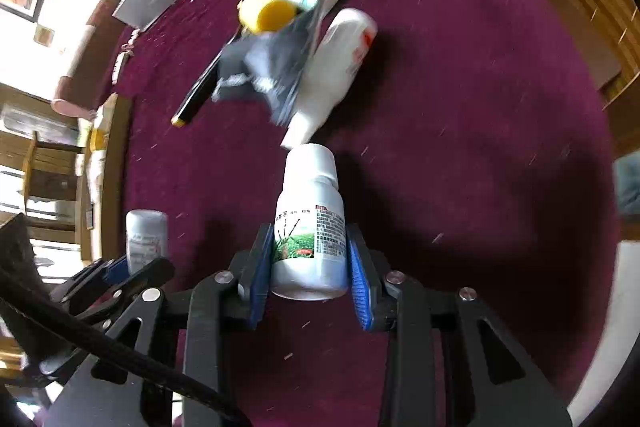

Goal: Organize objects
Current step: 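Carry the bottle with the left tool while the right tool carries its bottle over the tray, then lower the bottle into the tray and open the left tool while the right tool releases its bottle, then withdraw both open tools from the tray toward the black pouch and markers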

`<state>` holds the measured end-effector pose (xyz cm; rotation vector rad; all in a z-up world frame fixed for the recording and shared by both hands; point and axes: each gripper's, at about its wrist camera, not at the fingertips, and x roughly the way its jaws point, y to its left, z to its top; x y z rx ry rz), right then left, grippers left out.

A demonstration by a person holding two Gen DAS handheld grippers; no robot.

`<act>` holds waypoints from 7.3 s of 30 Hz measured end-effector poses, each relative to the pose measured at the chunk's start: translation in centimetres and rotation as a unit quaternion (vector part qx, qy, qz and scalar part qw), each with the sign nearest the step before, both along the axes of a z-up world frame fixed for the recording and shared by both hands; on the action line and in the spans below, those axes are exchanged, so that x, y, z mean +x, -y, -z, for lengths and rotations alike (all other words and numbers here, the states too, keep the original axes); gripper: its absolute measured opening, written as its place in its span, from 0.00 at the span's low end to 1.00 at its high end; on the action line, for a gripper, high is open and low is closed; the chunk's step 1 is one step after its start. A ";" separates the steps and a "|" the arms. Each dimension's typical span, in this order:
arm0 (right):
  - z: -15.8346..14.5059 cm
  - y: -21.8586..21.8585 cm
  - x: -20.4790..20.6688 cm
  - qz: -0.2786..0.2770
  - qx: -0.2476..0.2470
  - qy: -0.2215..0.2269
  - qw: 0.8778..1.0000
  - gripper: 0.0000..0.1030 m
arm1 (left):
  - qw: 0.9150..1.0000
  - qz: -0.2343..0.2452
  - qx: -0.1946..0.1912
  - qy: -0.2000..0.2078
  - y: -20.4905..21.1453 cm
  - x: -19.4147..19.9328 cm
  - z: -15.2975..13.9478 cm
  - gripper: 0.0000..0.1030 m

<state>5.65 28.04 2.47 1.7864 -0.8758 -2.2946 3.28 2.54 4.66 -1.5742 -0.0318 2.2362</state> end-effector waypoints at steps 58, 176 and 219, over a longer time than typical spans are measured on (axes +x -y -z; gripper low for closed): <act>-1.5 35.5 -11.6 -0.199 -0.010 0.036 0.979 0.32 | 0.984 -0.173 0.031 -0.026 31.5 -3.4 0.9 0.28; -2.2 -2.2 -1.5 0.069 -0.005 -0.023 0.997 0.53 | 0.997 -0.054 -0.060 -0.002 2.7 -2.0 3.8 0.61; -18.0 3.2 0.1 0.162 0.257 -0.260 0.917 0.96 | 0.990 -0.012 -0.101 -0.101 0.3 0.9 5.2 0.99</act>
